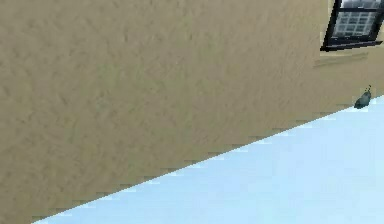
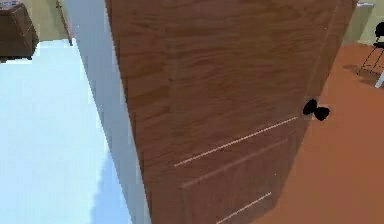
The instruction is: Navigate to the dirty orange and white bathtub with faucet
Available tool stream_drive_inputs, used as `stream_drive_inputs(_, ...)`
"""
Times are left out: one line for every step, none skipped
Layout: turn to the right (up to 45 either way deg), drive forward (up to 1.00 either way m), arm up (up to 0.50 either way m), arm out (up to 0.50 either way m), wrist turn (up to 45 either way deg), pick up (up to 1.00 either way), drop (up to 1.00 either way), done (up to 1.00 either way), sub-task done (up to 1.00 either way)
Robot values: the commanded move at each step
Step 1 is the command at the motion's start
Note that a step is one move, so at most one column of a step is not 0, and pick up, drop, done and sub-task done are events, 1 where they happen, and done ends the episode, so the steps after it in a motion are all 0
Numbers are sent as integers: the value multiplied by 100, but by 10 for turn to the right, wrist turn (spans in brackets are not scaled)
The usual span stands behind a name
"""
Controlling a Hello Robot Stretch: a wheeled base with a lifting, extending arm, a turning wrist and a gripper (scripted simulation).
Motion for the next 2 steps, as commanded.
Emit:
stream_drive_inputs(0,55,0,0,0,0,0,0,0)
stream_drive_inputs(450,0,0,0,0,0,0,0,0)
